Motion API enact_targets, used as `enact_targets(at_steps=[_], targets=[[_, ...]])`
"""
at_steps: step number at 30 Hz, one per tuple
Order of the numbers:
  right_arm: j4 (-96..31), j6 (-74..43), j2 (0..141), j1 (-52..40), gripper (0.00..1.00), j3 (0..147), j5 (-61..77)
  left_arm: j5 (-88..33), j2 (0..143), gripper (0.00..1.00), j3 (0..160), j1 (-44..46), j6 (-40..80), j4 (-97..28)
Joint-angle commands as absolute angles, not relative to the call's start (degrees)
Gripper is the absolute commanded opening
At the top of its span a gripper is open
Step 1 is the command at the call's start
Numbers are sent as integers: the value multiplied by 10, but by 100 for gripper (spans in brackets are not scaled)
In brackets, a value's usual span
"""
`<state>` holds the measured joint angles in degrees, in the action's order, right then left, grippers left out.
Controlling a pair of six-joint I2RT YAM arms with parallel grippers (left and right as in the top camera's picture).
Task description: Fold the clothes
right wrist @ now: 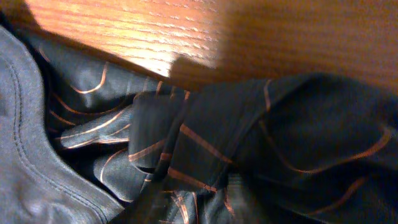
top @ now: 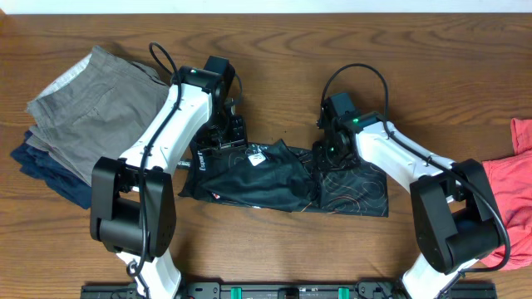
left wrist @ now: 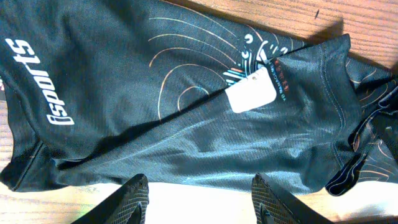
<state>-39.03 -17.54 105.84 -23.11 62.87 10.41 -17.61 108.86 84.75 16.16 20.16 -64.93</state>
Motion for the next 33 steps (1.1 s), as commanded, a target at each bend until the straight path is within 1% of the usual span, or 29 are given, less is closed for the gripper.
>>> enact_targets(at_steps=[1,6,10,11,14,15,17,19,20,23,25,26,28,30,33], targets=[[-392,-182,1065,-237,19,620,108,-169,1074,56,844,160,205,-653],[-404,-180,1063,-236,17,627,110,-169,1074,55,844,160,205,-653],[-432,-165,1047,-236,3,643,112,-169,1074,56,844,160,205,-653],[-436,-157,1043,-236,1,647,119,-169,1074,55,844,160,205,-653],[-440,-140,1025,-237,2,651,150,-169,1074,56,844,160,205,-653],[-440,-141,1024,-237,5,651,154,-169,1074,55,844,160,205,-652],[-440,-141,1024,-237,13,651,166,-169,1074,56,844,160,205,-653],[-439,-141,1025,-238,17,649,168,-169,1074,55,844,160,205,-653],[-439,-141,1025,-239,21,649,168,-169,1074,56,844,160,205,-653],[-433,-128,1025,-243,38,649,181,-169,1074,56,844,160,204,-653],[-434,-115,1024,-243,48,650,190,-169,1074,56,844,160,204,-654],[-438,-114,1021,-243,52,650,185,-169,1074,58,844,160,204,-656],[-453,-114,1011,-237,55,655,160,-169,1074,64,844,160,190,-662],[-476,-115,992,-228,56,668,136,-164,1074,66,844,160,167,-666],[-517,-114,951,-205,60,697,106,-96,1074,69,844,160,166,-668]])
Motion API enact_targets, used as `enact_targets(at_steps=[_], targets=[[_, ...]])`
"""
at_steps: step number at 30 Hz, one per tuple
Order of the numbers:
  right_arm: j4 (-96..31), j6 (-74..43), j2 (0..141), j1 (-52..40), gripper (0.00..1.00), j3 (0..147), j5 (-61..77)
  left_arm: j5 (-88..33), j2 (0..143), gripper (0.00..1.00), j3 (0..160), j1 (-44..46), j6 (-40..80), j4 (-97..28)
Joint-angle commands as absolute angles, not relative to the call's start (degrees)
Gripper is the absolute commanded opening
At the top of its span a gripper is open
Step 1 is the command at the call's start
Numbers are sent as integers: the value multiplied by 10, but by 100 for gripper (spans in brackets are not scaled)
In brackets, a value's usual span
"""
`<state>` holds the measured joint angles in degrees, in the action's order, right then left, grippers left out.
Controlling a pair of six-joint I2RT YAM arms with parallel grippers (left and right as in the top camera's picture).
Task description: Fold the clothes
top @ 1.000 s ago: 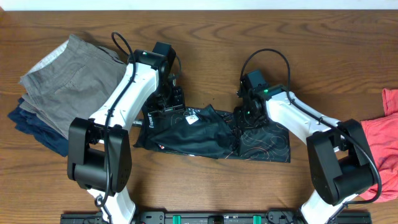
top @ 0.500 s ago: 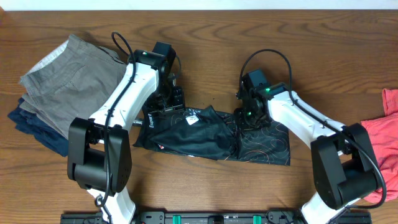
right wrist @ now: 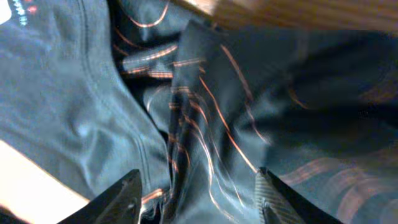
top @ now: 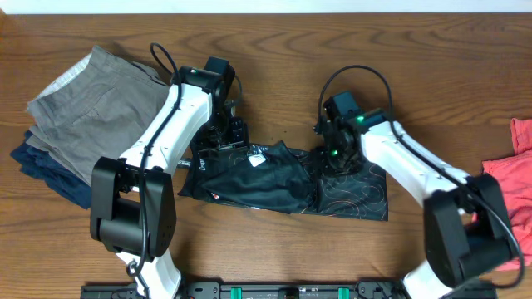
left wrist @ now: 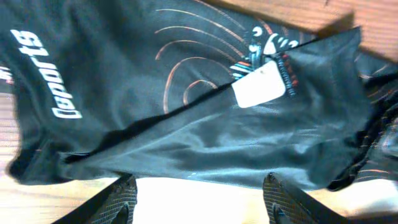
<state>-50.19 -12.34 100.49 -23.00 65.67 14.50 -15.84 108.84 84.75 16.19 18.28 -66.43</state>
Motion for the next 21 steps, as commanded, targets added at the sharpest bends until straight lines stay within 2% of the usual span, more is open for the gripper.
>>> enact_targets(at_steps=[1,3,9,21], targets=[[-528,-112,938,-196,67,706,105,-70,1074,71,844,160,166,-666],[-550,-110,909,-178,99,720,109,-33,1074,78,844,160,162,-661],[-603,-91,851,-148,99,722,118,-23,1084,80,844,137,102,-649],[-638,-98,852,-138,99,715,68,-32,1096,81,738,57,53,-578]])
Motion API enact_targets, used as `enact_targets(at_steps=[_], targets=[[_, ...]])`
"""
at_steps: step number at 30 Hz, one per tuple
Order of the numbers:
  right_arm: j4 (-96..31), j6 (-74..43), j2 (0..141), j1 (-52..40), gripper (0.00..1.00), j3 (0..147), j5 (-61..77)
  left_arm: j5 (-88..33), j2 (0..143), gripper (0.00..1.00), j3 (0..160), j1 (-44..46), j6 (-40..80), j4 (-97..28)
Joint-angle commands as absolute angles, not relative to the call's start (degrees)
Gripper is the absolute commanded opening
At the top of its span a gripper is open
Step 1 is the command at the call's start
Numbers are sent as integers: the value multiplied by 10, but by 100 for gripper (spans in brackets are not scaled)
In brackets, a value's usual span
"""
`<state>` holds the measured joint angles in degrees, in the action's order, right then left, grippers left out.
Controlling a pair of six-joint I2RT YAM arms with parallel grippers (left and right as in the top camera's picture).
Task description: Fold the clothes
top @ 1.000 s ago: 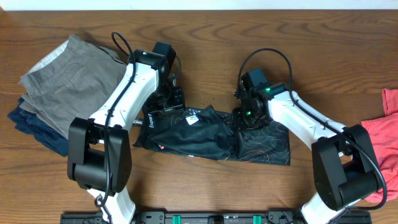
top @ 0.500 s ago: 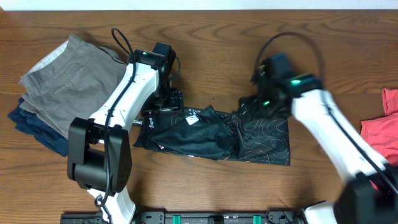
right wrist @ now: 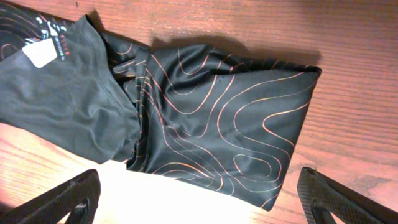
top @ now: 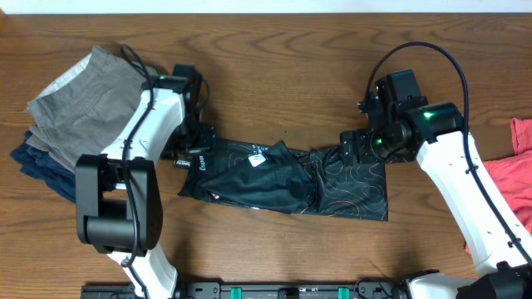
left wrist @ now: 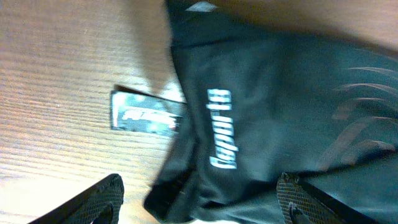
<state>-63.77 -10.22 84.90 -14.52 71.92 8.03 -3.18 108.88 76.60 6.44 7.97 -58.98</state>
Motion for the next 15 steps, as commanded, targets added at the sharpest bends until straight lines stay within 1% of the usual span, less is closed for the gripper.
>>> enact_targets(at_steps=[1,3,5,10,12,13,14,15], targets=[[-638,-98,852,-138,99,715,68,-45,1096,81,725,56,44,-564],[-637,-106,852,-138,99,715,68,-67,1096,81,699,56,34,-535],[-635,-107,852,-138,99,715,68,-93,1097,84,670,56,30,-502],[-635,-107,852,-138,99,715,68,-145,1098,84,617,56,22,-453],[-635,-107,852,-138,99,715,68,-152,1098,83,603,56,22,-442],[-635,-107,852,-138,99,715,68,-157,1098,78,599,56,22,-441],[-635,-107,852,-138,99,715,68,-157,1098,69,598,56,22,-442],[-635,-107,852,-138,99,715,68,-157,1097,58,598,56,22,-444]])
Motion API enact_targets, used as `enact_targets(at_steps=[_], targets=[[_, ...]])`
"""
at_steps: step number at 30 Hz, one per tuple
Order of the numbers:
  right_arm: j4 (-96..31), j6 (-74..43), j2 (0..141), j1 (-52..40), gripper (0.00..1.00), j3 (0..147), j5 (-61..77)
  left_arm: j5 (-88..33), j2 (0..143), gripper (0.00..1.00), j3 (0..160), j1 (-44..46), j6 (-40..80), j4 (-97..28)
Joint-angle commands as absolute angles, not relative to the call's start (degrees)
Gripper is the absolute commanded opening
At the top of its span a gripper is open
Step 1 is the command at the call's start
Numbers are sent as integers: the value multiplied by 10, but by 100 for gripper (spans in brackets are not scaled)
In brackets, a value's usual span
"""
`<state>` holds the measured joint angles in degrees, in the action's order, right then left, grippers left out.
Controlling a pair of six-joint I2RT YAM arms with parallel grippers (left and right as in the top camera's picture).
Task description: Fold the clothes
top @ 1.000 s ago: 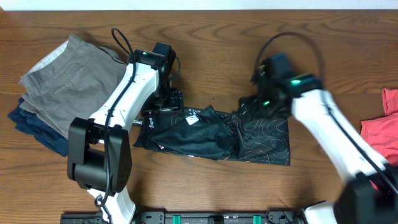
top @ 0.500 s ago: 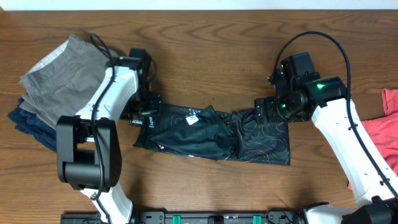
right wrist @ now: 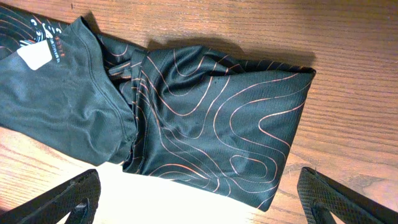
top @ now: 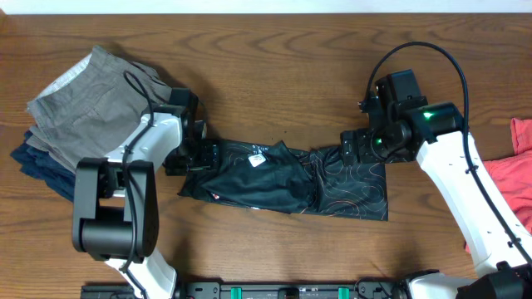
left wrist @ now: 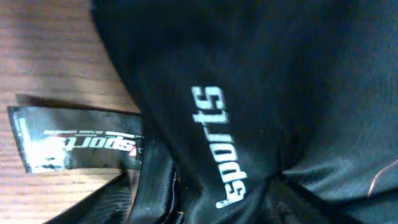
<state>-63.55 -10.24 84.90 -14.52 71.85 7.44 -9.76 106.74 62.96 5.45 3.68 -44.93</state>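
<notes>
A black sports shirt [top: 283,178] with thin orange lines lies crumpled lengthwise on the wooden table [top: 274,58], a white tag [top: 258,159] on top. My left gripper [top: 193,156] is down at its left end. In the left wrist view the left gripper [left wrist: 199,208] stands open, with the fabric bearing white "sports" lettering [left wrist: 217,143] between its fingers [left wrist: 115,200]. My right gripper [top: 357,148] hangs above the shirt's right part. In the right wrist view the right gripper [right wrist: 199,202] is wide open and empty over the orange-lined panel [right wrist: 230,118].
A pile of folded clothes sits at the far left, grey-brown shorts [top: 91,104] on top of navy ones [top: 41,166]. A red garment [top: 511,195] lies at the right edge. A black label [left wrist: 74,140] rests on the wood beside the shirt's left end.
My left gripper has come down closer onto the shirt's left end, so the lettering now fills its view. The right gripper has barely moved and is still open above the shirt.
At first both grippers were low at the shirt's far edge, the right one in the bunched middle. Later the right gripper was raised and open over the right part, and the left one had moved to the left end. The left one now sits on the fabric.
</notes>
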Motion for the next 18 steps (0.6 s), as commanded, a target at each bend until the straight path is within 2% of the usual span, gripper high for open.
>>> enact_targets(at_steps=[1,6,7,18], targets=[[-635,-107,852,-138,99,715,67,-157,1097,49,599,56,22,-444],[-637,-113,852,-138,99,715,38,-156,1097,9,602,56,22,-443],[-639,-121,852,-137,99,715,22,-156,1097,6,606,55,22,-446],[-643,-147,852,-68,99,715,-37,-73,1089,6,755,14,68,-588]])
